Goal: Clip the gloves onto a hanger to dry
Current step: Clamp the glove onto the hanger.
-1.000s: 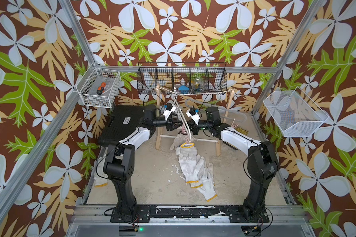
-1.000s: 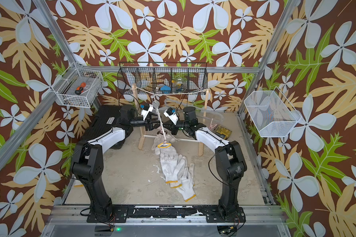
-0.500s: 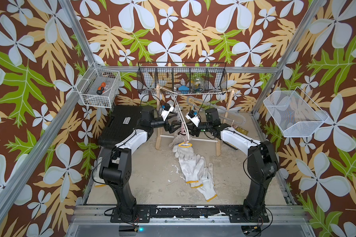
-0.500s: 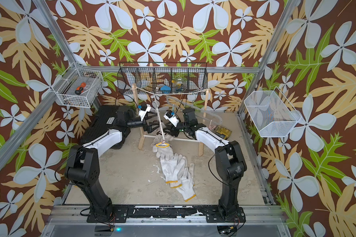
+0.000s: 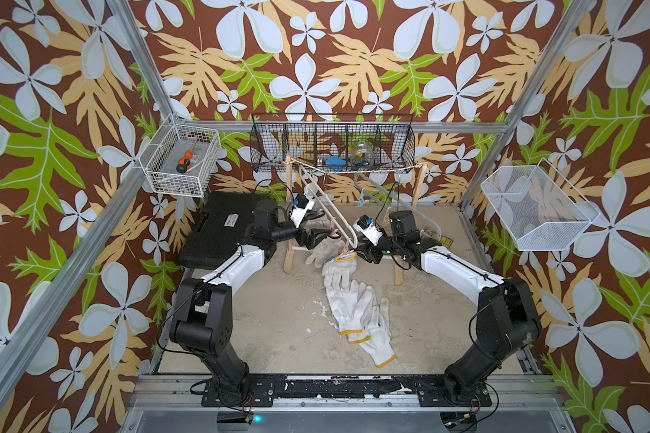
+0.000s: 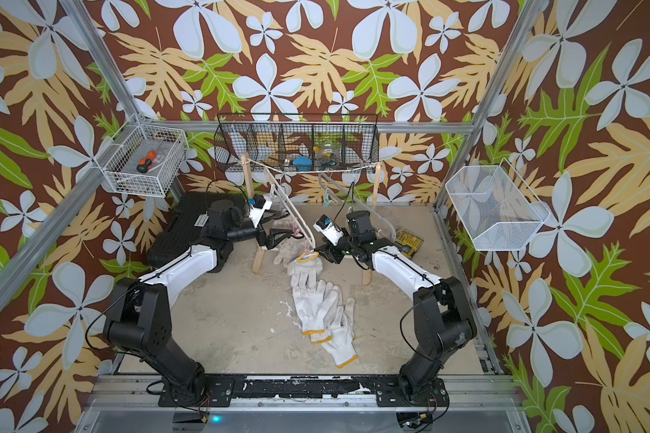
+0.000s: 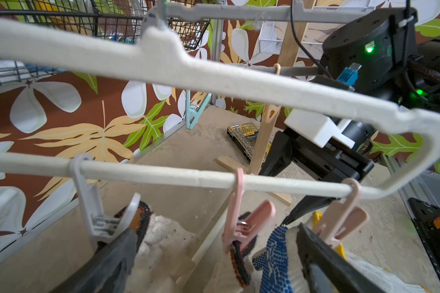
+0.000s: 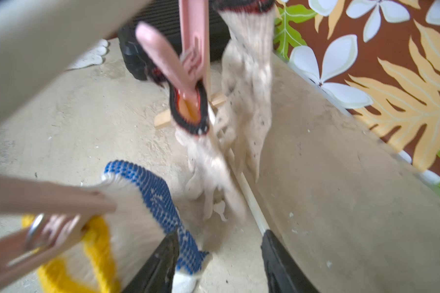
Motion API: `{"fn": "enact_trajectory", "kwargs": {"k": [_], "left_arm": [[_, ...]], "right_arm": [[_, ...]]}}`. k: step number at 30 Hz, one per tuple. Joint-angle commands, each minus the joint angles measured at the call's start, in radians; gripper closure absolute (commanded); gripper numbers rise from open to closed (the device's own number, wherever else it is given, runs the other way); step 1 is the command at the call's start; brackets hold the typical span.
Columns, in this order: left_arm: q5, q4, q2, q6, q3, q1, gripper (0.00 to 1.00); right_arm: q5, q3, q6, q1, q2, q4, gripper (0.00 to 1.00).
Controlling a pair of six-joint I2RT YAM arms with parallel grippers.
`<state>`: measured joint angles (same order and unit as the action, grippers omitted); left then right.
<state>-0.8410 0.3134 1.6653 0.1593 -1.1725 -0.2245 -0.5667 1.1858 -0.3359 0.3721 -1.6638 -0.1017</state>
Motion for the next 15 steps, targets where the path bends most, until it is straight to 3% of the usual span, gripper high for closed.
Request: {"fn": "enact_trajectory", "kwargs": {"k": [1, 15], "left_arm": [[0.025, 0.004, -0.022, 0.000, 0.006, 0.001, 0.00], [0.085, -0.075, -0.106, 0.026, 0.106, 0.001, 0.00]], "right_arm": [[0.036, -0.033, 0.043, -0.006, 0.040, 0.031, 0.45], [0.069, -0.279, -0.004, -0.042, 0.365, -0.188, 0.45]]}}
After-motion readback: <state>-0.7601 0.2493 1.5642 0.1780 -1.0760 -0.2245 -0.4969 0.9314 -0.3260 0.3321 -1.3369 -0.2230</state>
